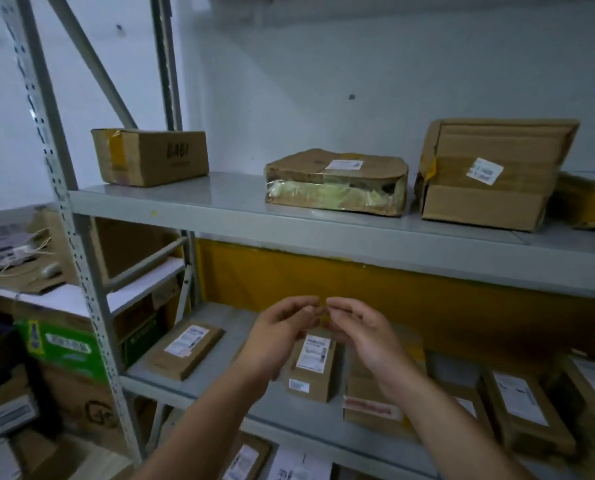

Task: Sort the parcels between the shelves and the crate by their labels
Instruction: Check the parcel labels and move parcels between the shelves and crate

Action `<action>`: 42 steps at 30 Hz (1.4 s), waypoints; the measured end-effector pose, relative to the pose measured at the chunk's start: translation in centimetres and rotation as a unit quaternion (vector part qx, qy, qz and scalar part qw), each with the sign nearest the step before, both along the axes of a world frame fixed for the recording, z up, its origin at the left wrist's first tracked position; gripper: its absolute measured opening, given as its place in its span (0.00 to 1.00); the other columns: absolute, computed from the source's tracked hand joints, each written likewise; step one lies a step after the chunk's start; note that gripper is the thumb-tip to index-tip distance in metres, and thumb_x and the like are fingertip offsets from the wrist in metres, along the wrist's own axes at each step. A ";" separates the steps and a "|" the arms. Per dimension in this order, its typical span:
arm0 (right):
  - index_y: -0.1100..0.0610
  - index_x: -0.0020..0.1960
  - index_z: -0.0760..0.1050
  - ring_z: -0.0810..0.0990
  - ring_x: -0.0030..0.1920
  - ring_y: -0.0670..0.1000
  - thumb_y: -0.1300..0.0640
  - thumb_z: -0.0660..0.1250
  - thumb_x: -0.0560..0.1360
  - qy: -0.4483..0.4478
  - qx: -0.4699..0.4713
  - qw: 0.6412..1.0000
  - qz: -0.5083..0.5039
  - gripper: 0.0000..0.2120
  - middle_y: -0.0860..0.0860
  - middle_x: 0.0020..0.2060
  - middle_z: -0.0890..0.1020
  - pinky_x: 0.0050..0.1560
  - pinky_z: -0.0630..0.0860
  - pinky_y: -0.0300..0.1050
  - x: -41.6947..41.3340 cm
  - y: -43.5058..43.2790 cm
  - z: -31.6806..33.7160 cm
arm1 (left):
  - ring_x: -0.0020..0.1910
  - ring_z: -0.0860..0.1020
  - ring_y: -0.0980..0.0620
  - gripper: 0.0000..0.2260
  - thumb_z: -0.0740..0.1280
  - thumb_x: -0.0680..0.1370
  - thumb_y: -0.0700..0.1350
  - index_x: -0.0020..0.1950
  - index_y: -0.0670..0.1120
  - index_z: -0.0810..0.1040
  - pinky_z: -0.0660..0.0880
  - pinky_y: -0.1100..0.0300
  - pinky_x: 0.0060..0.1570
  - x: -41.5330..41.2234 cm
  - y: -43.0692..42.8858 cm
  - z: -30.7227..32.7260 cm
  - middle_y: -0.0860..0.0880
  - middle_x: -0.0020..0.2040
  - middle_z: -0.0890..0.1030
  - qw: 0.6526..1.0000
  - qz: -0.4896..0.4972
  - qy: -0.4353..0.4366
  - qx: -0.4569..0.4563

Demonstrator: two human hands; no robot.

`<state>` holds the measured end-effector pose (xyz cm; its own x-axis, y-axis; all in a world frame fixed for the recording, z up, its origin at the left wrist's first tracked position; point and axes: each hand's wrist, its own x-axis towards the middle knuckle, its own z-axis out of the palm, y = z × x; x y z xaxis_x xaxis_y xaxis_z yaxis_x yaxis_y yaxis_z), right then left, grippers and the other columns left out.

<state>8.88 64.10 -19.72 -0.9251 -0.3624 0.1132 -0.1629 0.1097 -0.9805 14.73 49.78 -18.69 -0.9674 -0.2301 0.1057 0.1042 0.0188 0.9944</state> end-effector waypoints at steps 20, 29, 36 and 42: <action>0.47 0.64 0.75 0.69 0.69 0.46 0.56 0.63 0.80 0.237 0.038 0.909 -0.341 0.13 0.44 0.68 0.71 0.67 0.67 0.44 -5.8 -3.1 14.4 | 0.58 0.78 0.54 0.12 0.64 0.80 0.43 0.63 0.51 0.78 0.73 0.61 0.53 -13.0 -11.4 13.9 0.53 0.59 0.80 0.980 0.006 0.196 -0.027; 0.49 0.71 0.69 0.73 0.61 0.48 0.53 0.65 0.79 0.152 0.057 0.937 -0.308 0.21 0.46 0.63 0.74 0.58 0.69 0.42 -9.1 -2.6 15.5 | 0.65 0.70 0.47 0.26 0.63 0.81 0.49 0.77 0.46 0.60 0.64 0.59 0.56 -18.3 -12.2 15.3 0.46 0.73 0.68 0.997 0.012 0.053 -0.051; 0.51 0.71 0.69 0.75 0.62 0.48 0.51 0.64 0.80 0.146 0.023 0.938 -0.312 0.20 0.48 0.65 0.76 0.60 0.72 0.44 -10.4 -2.9 15.4 | 0.54 0.74 0.45 0.17 0.64 0.79 0.52 0.64 0.44 0.74 0.68 0.53 0.52 -19.6 -13.6 15.9 0.44 0.59 0.77 0.998 0.032 -0.021 -0.054; 0.52 0.70 0.69 0.73 0.58 0.47 0.46 0.62 0.80 0.139 -0.014 0.938 -0.317 0.20 0.49 0.65 0.73 0.49 0.70 0.41 -11.4 -3.3 15.0 | 0.49 0.76 0.44 0.09 0.66 0.75 0.46 0.52 0.44 0.79 0.73 0.51 0.53 -18.6 -15.1 15.8 0.41 0.52 0.80 0.998 0.016 -0.017 -0.055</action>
